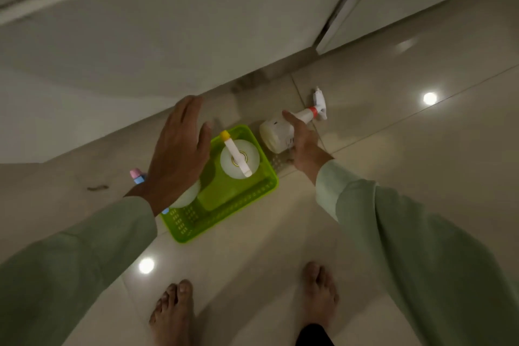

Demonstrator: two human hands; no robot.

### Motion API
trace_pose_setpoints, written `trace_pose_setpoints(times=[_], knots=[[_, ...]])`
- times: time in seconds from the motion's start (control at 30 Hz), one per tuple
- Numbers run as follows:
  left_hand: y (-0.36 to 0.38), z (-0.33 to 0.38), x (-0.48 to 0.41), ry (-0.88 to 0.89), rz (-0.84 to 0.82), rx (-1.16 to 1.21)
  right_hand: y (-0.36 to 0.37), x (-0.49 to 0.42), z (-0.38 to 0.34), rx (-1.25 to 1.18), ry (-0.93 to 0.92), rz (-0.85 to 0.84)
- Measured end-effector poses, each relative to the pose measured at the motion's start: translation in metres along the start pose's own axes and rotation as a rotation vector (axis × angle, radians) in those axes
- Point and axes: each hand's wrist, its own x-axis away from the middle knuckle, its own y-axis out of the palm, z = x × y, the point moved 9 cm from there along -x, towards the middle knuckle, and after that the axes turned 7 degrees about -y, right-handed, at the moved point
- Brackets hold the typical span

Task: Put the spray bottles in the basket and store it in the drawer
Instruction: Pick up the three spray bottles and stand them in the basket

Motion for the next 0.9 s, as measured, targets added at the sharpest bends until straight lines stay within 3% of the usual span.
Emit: trace_pose_setpoints(times=[0.17,0.37,0.73,0.9], knots=[[0.009,-0.014,0.0,-0.021,-0.018,-0.005,0.009,-0.014,-0.009,-0.042,0.015,-0.034],[-0.013,-0.001,0.017,-0.043,-0.049,0.021,-0.009,0.033,-0.027,-0.136,-0.046,-0.13],[-0.078,0.025,0.056,-0.068,-0.074,0.064,-0.019,0.176,-0.085,-0.089,-0.614,-0.273],[-0.082,0.012,0.103,-0.082,-0.1,0.108,-0.017,0.227,-0.049,-0.09,-0.704,-0.245]])
